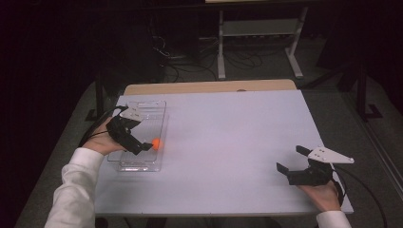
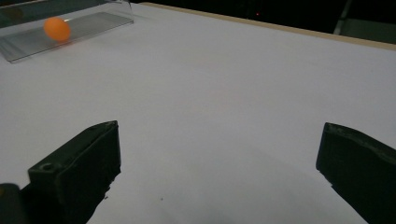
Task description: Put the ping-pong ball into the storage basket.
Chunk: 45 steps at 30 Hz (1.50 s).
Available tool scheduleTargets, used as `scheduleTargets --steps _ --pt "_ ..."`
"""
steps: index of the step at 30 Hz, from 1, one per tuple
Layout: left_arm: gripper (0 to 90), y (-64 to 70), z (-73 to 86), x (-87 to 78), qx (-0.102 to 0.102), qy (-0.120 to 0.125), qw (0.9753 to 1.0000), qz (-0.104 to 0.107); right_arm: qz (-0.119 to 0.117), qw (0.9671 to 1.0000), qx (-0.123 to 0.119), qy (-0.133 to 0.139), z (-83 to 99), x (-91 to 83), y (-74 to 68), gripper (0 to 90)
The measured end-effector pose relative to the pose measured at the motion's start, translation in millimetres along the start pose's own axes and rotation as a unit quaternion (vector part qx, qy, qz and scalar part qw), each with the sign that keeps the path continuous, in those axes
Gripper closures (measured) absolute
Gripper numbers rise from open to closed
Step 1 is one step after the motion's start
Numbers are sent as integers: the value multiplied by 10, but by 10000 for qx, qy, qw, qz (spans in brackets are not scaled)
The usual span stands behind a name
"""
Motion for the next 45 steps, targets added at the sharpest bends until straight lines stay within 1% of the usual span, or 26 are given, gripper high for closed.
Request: scheduleTargets --steps 2,5,10,14,21,27,33,38,45 --pt "0 0 12 -15 -18 84 10000 -33 -4 10000 -4 3 0 0 0 0" --pt "0 7 40 -41 -98 263 9996 -54 -7 10000 7 3 0 2 1 0" --pt "0 23 87 -56 -138 377 9992 -70 -5 10000 -5 2 -2 3 -2 0" --pt "0 39 103 -79 -203 557 9982 -74 -7 10000 -4 -6 -2 8 -4 0" --pt "0 64 137 -87 -258 744 9968 -148 -13 10000 -10 -3 -3 11 -8 0" --pt "0 85 182 -100 -370 971 9942 -261 -20 10000 -24 -5 -2 15 -7 0" --pt "0 112 230 -111 -438 1160 9917 -352 -22 10000 -23 -3 -4 15 -9 0" --pt "0 136 256 -107 -482 1279 9899 -382 -21 10000 -22 -6 -4 16 -9 0" --pt "0 171 336 -67 -624 1460 9865 -413 -18 10000 -24 -3 -3 14 -7 0"
Point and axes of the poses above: each handheld gripper's, and its own axes: x roughly forward along the jaws, z roughly out of its underside, y roughly to its right, the point moved 1 cm from there along x, roughly forward along the jaws
